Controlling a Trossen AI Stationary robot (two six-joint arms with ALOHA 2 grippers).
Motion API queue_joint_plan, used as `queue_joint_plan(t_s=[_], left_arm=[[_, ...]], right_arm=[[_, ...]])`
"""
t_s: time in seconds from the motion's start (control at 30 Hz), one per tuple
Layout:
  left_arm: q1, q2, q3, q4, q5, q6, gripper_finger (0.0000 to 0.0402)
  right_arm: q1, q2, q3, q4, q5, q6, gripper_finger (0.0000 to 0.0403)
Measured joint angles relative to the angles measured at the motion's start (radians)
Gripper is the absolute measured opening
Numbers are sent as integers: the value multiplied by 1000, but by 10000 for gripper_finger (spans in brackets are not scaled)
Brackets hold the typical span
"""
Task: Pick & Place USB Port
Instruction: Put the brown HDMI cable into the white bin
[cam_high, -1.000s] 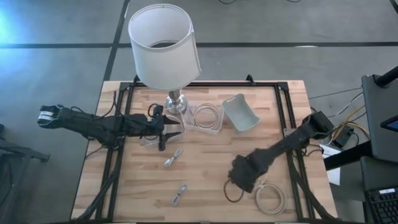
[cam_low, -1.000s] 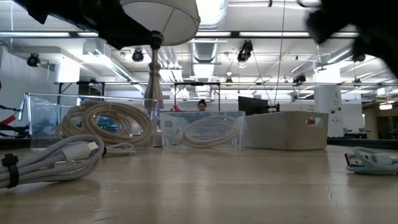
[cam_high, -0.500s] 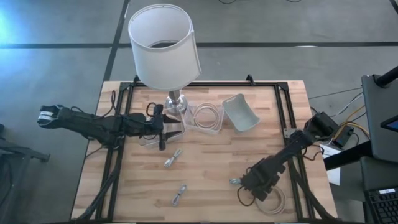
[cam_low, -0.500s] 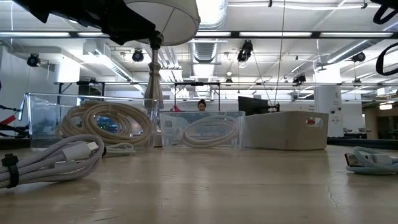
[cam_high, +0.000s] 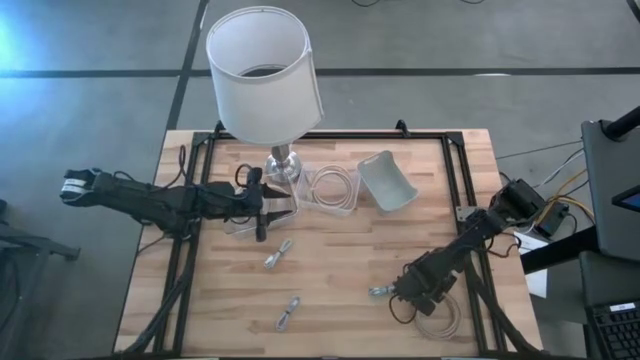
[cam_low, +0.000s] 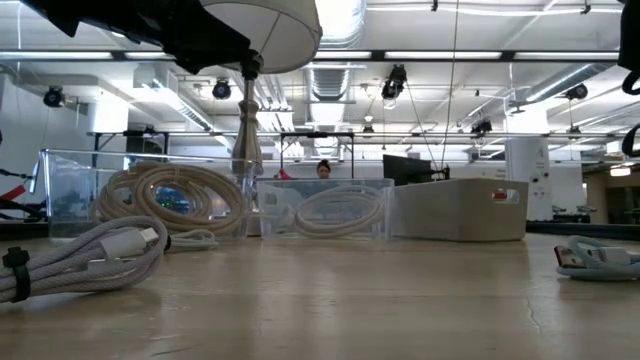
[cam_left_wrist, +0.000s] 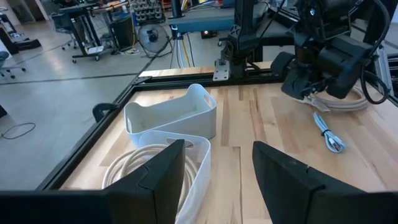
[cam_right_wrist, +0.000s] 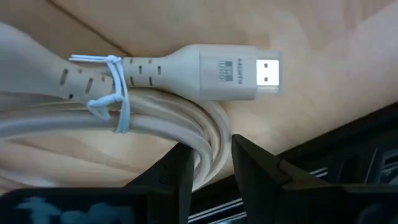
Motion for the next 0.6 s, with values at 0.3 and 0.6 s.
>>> queue_joint_plan(t_s=[0.3,0.6], left_arm=[[0,0,0,-1,0,-6,193],[0,0,0,-3,0,-6,193]], right_arm=[[0,-2,-24,34,46,-6,126],[0,-5,-40,47,107,-142,126]])
